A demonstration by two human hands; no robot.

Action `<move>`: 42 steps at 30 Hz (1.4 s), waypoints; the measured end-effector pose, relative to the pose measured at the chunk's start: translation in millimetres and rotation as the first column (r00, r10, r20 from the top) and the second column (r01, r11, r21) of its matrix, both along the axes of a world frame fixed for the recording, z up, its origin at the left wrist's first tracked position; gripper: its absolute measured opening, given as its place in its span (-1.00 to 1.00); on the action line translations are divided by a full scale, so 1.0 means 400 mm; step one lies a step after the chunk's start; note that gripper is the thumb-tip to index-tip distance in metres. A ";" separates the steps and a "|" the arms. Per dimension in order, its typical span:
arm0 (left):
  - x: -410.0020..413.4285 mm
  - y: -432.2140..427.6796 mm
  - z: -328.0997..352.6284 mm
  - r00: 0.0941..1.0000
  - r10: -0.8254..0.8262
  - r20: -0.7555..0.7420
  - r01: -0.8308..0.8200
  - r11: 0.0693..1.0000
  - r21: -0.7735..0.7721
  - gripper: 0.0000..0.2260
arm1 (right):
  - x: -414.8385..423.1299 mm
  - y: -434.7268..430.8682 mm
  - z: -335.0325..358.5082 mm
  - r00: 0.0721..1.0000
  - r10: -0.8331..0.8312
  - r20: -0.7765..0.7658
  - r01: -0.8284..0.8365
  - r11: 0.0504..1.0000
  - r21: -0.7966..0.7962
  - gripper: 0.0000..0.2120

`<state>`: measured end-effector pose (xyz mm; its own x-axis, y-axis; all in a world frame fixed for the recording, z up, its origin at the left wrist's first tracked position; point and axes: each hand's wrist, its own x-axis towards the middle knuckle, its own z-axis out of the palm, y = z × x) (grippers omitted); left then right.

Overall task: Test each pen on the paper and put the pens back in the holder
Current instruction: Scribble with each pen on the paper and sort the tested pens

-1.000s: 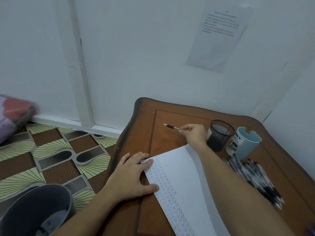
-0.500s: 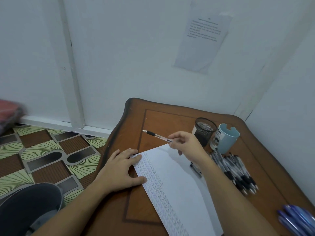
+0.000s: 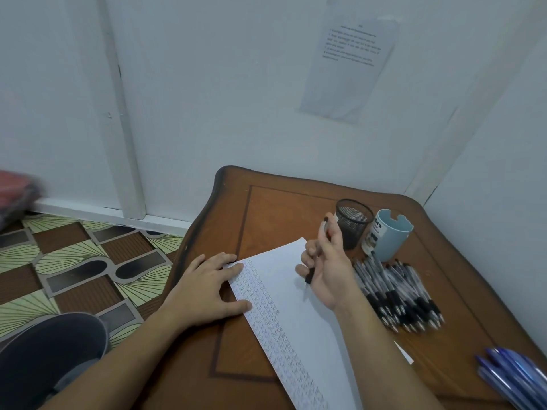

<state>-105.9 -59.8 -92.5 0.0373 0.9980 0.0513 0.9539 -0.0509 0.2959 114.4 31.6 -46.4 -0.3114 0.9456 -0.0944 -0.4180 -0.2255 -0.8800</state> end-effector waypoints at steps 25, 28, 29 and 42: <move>-0.004 0.005 -0.009 1.000 -0.004 0.007 0.004 1.000 -0.015 -0.02 | 0.043 -0.068 -0.114 0.933 0.143 0.329 -0.198 0.970 0.142 -0.81; -0.003 0.005 -0.012 1.000 -0.006 0.014 0.006 1.000 -0.009 -0.05 | 0.039 -0.079 -0.118 0.913 0.180 0.366 -0.242 0.961 0.134 -0.85; -0.003 0.003 -0.011 1.000 -0.006 0.013 0.006 1.000 -0.010 -0.05 | 0.039 -0.081 -0.120 0.907 0.169 0.384 -0.241 0.959 0.146 -0.81; -0.004 0.003 -0.018 1.000 -0.002 0.030 0.001 1.000 0.023 -0.06 | 0.020 -0.094 -0.135 0.849 0.008 0.529 -0.181 0.944 0.277 -0.56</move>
